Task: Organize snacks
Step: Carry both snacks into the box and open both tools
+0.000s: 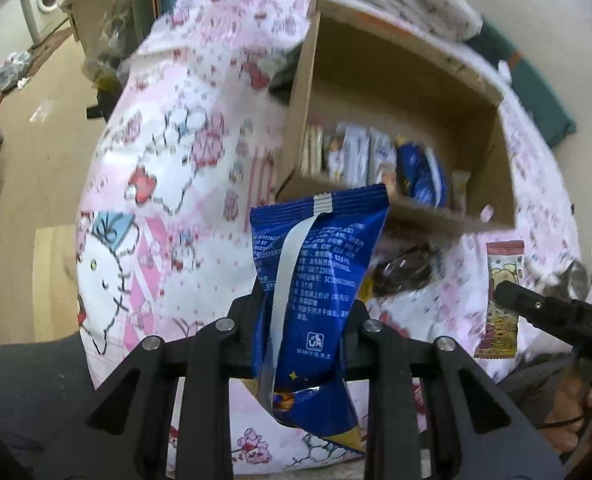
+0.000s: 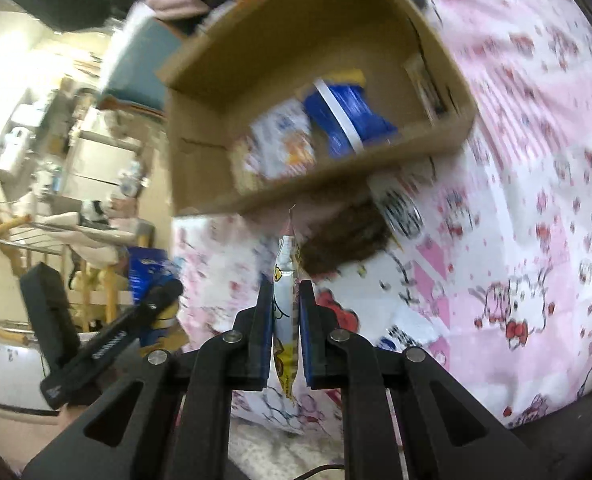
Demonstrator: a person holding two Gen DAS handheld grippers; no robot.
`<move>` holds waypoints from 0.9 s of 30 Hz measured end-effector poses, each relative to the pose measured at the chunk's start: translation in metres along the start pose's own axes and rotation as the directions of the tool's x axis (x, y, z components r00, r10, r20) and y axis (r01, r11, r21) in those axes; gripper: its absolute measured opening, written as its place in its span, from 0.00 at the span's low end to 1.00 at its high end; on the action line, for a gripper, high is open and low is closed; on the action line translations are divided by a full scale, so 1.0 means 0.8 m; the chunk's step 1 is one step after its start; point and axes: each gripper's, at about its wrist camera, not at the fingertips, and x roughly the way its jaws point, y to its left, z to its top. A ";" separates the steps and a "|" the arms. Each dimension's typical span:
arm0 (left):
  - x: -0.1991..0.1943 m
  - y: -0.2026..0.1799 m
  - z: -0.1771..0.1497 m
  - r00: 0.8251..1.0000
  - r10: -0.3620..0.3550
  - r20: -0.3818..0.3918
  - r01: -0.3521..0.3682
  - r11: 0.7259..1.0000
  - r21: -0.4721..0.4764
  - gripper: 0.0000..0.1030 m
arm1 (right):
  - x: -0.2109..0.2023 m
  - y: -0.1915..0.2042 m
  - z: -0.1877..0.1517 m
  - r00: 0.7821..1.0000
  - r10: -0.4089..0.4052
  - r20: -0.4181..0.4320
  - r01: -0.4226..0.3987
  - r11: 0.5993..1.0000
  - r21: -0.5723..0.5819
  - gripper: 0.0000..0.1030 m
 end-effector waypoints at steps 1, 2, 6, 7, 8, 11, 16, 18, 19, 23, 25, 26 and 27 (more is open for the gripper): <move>-0.004 -0.002 0.004 1.000 -0.003 0.012 0.003 1.000 0.001 0.22 | -0.011 0.000 0.004 1.000 0.004 0.014 -0.004 1.000 -0.009 0.12; -0.011 -0.005 0.010 0.999 -0.008 0.034 0.008 1.000 0.002 0.22 | -0.018 0.005 0.008 0.999 0.008 0.038 -0.007 1.000 -0.023 0.12; -0.029 -0.018 0.036 0.996 -0.013 0.087 0.011 1.000 0.021 0.22 | -0.038 0.018 0.030 0.996 0.021 0.084 -0.016 0.998 -0.057 0.12; -0.032 -0.021 0.041 0.995 -0.014 0.094 0.012 1.000 0.026 0.22 | -0.042 0.021 0.037 0.995 0.019 0.095 -0.013 0.998 -0.065 0.12; -0.034 -0.025 0.048 0.995 -0.015 0.101 0.011 0.999 0.034 0.22 | -0.042 0.024 0.040 0.995 0.017 0.101 -0.010 0.998 -0.068 0.12; -0.038 -0.039 0.071 0.993 -0.019 0.120 0.012 0.998 0.059 0.22 | -0.045 0.029 0.058 0.993 0.003 0.121 0.007 0.997 -0.083 0.12; -0.033 -0.060 0.105 0.991 -0.031 0.130 0.020 0.997 0.079 0.22 | -0.042 0.025 0.087 0.991 -0.023 0.128 0.033 0.996 -0.077 0.12; -0.023 -0.065 0.120 0.991 -0.054 0.121 0.045 0.996 0.077 0.22 | -0.037 0.020 0.099 0.992 -0.028 0.124 0.036 0.997 -0.062 0.12; -0.018 -0.066 0.125 0.991 -0.060 0.117 0.051 0.996 0.072 0.22 | -0.035 0.018 0.103 0.992 -0.033 0.125 0.040 0.997 -0.059 0.12; 0.010 -0.072 0.143 0.992 -0.073 0.100 0.068 0.996 0.055 0.22 | -0.024 0.002 0.119 0.990 -0.040 0.137 0.045 0.998 -0.033 0.12; 0.020 -0.077 0.145 0.991 -0.081 0.106 0.075 0.995 0.066 0.22 | -0.021 -0.006 0.121 0.987 -0.037 0.156 0.041 0.999 -0.022 0.12; 0.027 -0.078 0.144 0.989 -0.095 0.114 0.088 0.994 0.067 0.22 | -0.019 -0.012 0.123 0.986 -0.037 0.162 0.040 0.999 -0.015 0.12; 0.032 -0.079 0.144 0.987 -0.107 0.118 0.099 0.993 0.069 0.22 | -0.016 -0.018 0.124 0.985 -0.040 0.167 0.041 0.999 -0.006 0.12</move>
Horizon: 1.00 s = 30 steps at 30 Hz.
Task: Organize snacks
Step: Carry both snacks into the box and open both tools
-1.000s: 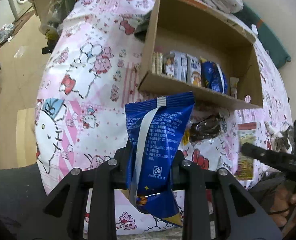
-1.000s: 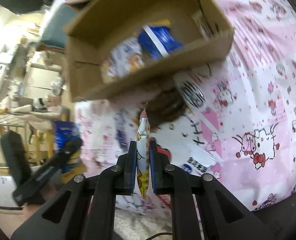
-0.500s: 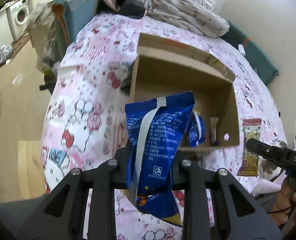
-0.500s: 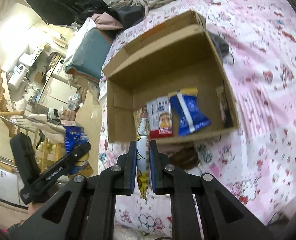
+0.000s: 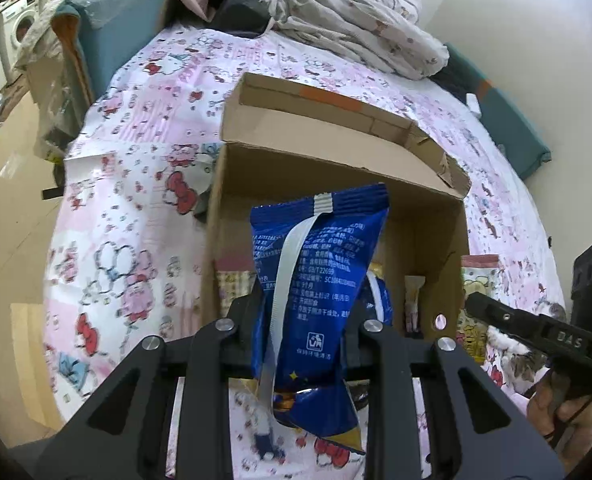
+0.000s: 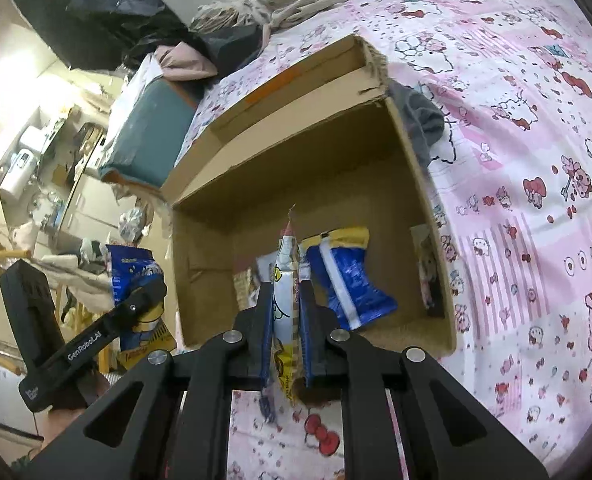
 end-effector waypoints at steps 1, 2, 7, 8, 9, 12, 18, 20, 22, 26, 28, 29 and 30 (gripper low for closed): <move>0.006 -0.001 -0.002 1.000 -0.004 0.002 0.004 1.000 0.004 0.23 | 0.004 -0.006 0.001 1.000 -0.008 -0.002 0.008 1.000 0.011 0.12; 0.010 -0.002 -0.002 1.000 -0.003 0.003 0.003 1.000 0.009 0.23 | 0.010 -0.013 0.004 1.000 -0.011 -0.007 0.012 0.999 0.032 0.12; 0.033 0.002 -0.008 1.000 0.016 0.001 -0.016 1.000 0.019 0.23 | 0.023 -0.025 0.004 0.999 -0.031 -0.036 0.034 0.997 0.072 0.12; 0.037 0.005 -0.010 1.000 0.031 0.002 -0.031 0.999 0.016 0.23 | 0.025 -0.028 0.002 0.999 -0.031 -0.044 0.035 0.996 0.085 0.12; 0.039 0.006 -0.011 0.999 0.037 0.004 -0.037 0.999 0.016 0.23 | 0.027 -0.028 0.001 0.998 -0.036 -0.052 0.041 0.996 0.085 0.12; 0.045 0.011 -0.013 0.999 0.050 -0.002 -0.050 0.999 0.018 0.24 | 0.029 -0.026 0.001 0.997 -0.047 -0.056 0.051 0.996 0.077 0.12; 0.043 0.011 -0.012 0.999 0.040 0.014 -0.040 0.999 0.016 0.24 | 0.038 -0.024 0.001 0.995 -0.076 -0.071 0.080 0.994 0.068 0.15; 0.044 0.007 -0.012 0.999 0.047 0.013 -0.048 0.999 0.024 0.25 | 0.039 -0.023 0.002 0.995 -0.078 -0.068 0.083 0.995 0.062 0.16; 0.045 0.004 -0.013 0.999 0.040 0.005 -0.040 0.999 0.023 0.33 | 0.038 -0.018 0.002 0.994 -0.085 -0.062 0.088 0.995 0.048 0.16; 0.041 -0.009 -0.017 1.000 0.028 0.014 -0.029 0.997 0.069 0.41 | 0.037 -0.007 0.001 0.993 -0.116 -0.032 0.116 0.993 -0.001 0.32; 0.038 -0.014 -0.017 0.999 0.035 0.022 -0.036 0.995 0.094 0.56 | 0.038 -0.005 0.000 0.994 -0.102 -0.031 0.102 0.995 -0.006 0.62; 0.036 -0.016 -0.018 0.999 0.038 0.028 -0.040 0.994 0.100 0.61 | 0.037 -0.004 -0.001 0.995 -0.098 -0.017 0.098 0.995 -0.006 0.73; 0.035 -0.016 -0.018 0.999 0.043 0.032 -0.046 0.994 0.101 0.70 | 0.037 -0.003 -0.002 0.995 -0.098 -0.014 0.098 0.995 -0.011 0.73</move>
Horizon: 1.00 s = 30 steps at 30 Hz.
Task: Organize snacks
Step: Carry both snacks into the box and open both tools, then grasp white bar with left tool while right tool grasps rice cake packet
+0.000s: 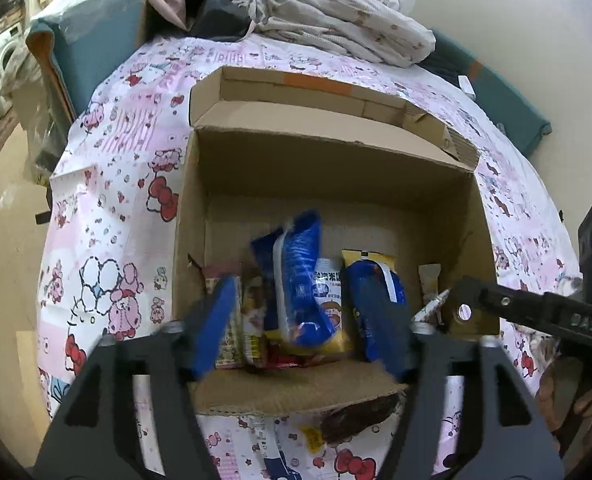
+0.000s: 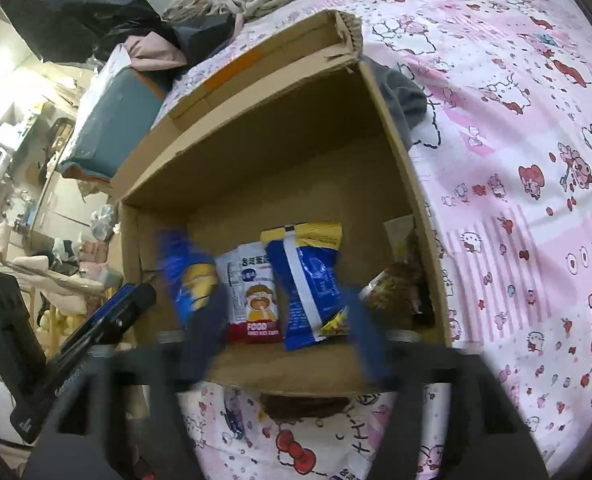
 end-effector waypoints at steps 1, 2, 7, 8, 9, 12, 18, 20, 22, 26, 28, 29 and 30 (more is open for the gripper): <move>-0.001 0.000 0.000 1.000 0.007 0.004 -0.007 1.000 -0.001 0.75 | 0.001 0.001 0.000 1.000 -0.001 -0.004 0.001 1.000 -0.007 0.73; -0.002 0.000 0.000 1.000 0.017 0.005 -0.017 1.000 -0.002 0.77 | 0.002 0.002 0.001 1.000 -0.002 -0.007 0.002 1.000 -0.011 0.73; -0.003 0.002 -0.001 1.000 0.019 0.000 -0.019 1.000 -0.017 0.77 | 0.004 0.000 0.001 1.000 -0.009 -0.016 0.009 1.000 -0.007 0.73; -0.004 0.003 -0.002 1.000 0.013 -0.002 -0.013 1.000 -0.020 0.77 | 0.004 0.000 0.000 1.000 -0.011 -0.016 0.010 1.000 -0.003 0.73; -0.006 0.004 -0.003 1.000 0.012 -0.002 -0.012 1.000 -0.023 0.77 | 0.004 -0.001 -0.001 1.000 -0.011 -0.017 0.011 1.000 0.001 0.73; -0.009 0.005 -0.004 1.000 0.025 0.002 -0.025 0.999 -0.027 0.77 | 0.002 -0.002 -0.002 1.000 -0.010 -0.018 0.010 1.000 0.011 0.73; -0.017 0.014 -0.007 1.000 0.029 -0.004 -0.029 0.998 -0.057 0.77 | -0.010 -0.005 -0.011 1.000 -0.013 -0.006 0.013 1.000 0.027 0.73; -0.020 0.016 -0.011 0.999 0.036 -0.010 -0.036 0.998 -0.059 0.77 | -0.015 -0.006 -0.015 1.000 -0.017 -0.004 0.017 0.999 0.032 0.73; -0.025 0.017 -0.015 0.999 0.038 -0.012 -0.039 0.998 -0.056 0.77 | -0.021 -0.008 -0.021 1.000 -0.017 -0.002 0.017 0.999 0.038 0.73; -0.035 0.021 -0.026 0.999 0.049 -0.015 -0.049 0.997 -0.063 0.77 | -0.034 -0.012 -0.033 1.000 -0.019 0.008 0.019 0.999 0.046 0.73; -0.039 0.025 -0.032 0.999 0.047 -0.024 -0.048 0.996 -0.074 0.77 | -0.042 -0.016 -0.040 0.999 -0.023 0.023 0.021 0.998 0.057 0.73; -0.042 0.027 -0.037 0.998 0.050 -0.027 -0.052 0.996 -0.079 0.77 | -0.048 -0.018 -0.045 0.999 -0.028 0.041 0.025 0.997 0.071 0.73; -0.044 0.028 -0.040 0.998 0.053 -0.028 -0.055 0.995 -0.080 0.77 | -0.051 -0.021 -0.050 0.998 -0.030 0.048 0.026 0.997 0.079 0.73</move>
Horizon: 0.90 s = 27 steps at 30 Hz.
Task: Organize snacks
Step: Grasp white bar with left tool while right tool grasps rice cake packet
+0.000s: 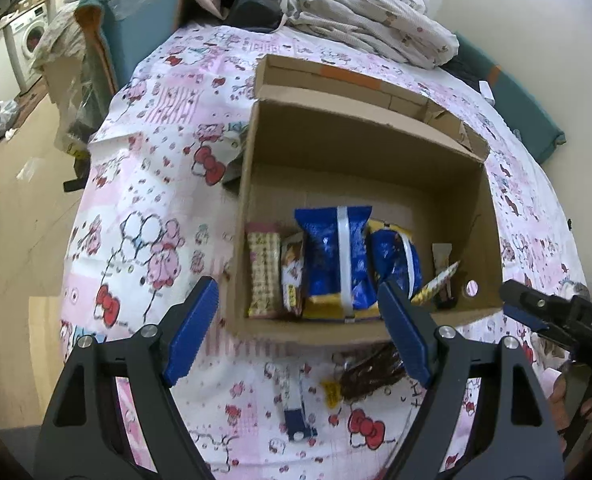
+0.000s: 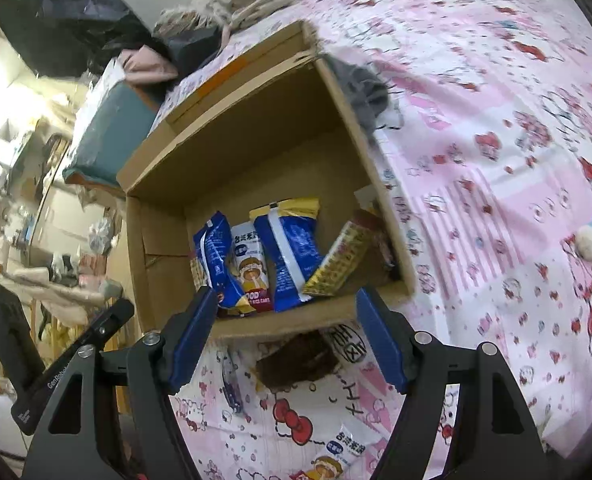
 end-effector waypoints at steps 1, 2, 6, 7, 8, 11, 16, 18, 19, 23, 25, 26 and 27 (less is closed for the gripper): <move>-0.002 0.001 -0.003 1.000 0.003 -0.002 -0.003 1.000 0.000 0.77 | -0.003 -0.003 -0.004 1.000 0.000 0.001 0.000 1.000 0.009 0.73; -0.005 0.002 -0.008 1.000 0.008 -0.004 -0.008 1.000 0.001 0.77 | -0.006 -0.008 -0.009 1.000 0.001 -0.004 -0.001 1.000 0.023 0.73; -0.011 0.005 -0.025 1.000 0.021 -0.017 -0.021 1.000 0.002 0.77 | -0.002 -0.021 -0.033 0.998 -0.020 -0.058 0.023 0.998 0.059 0.73; -0.012 0.007 -0.029 0.999 0.024 -0.022 -0.024 1.000 -0.001 0.77 | 0.000 -0.024 -0.040 0.997 -0.020 -0.074 0.025 0.997 0.069 0.73; -0.013 0.009 -0.035 0.999 0.027 -0.028 -0.028 1.000 -0.008 0.77 | 0.002 -0.028 -0.049 0.996 -0.015 -0.091 0.023 0.996 0.087 0.73; -0.013 0.014 -0.046 0.998 0.038 -0.045 -0.039 0.999 -0.029 0.77 | 0.007 -0.034 -0.069 0.991 -0.003 -0.134 0.017 0.995 0.102 0.73; -0.014 0.016 -0.054 0.997 0.047 -0.062 -0.050 0.998 -0.044 0.77 | 0.030 -0.045 -0.118 0.959 -0.012 -0.282 0.053 0.989 0.137 0.71; -0.016 0.017 -0.055 0.997 0.038 -0.064 -0.041 0.998 -0.054 0.77 | 0.041 -0.049 -0.137 0.942 -0.015 -0.335 0.070 0.986 0.153 0.71; -0.017 0.018 -0.055 0.997 0.033 -0.064 -0.037 0.998 -0.058 0.77 | 0.048 -0.050 -0.147 0.931 -0.014 -0.365 0.077 0.984 0.158 0.71; -0.019 0.019 -0.057 0.997 0.026 -0.067 -0.030 0.998 -0.063 0.77 | 0.073 -0.034 -0.166 0.900 -0.070 -0.431 0.115 0.990 0.080 0.65; -0.017 0.019 -0.058 0.997 0.020 -0.076 -0.025 0.998 -0.063 0.77 | 0.084 -0.018 -0.164 0.898 -0.112 -0.426 0.123 0.992 -0.002 0.57; -0.015 0.019 -0.059 0.996 0.014 -0.087 -0.020 0.998 -0.063 0.77 | 0.091 -0.008 -0.162 0.898 -0.145 -0.415 0.134 0.989 -0.057 0.48; -0.013 0.019 -0.060 0.995 0.008 -0.101 -0.014 0.998 -0.064 0.77 | 0.097 -0.002 -0.161 0.897 -0.170 -0.409 0.144 0.985 -0.094 0.47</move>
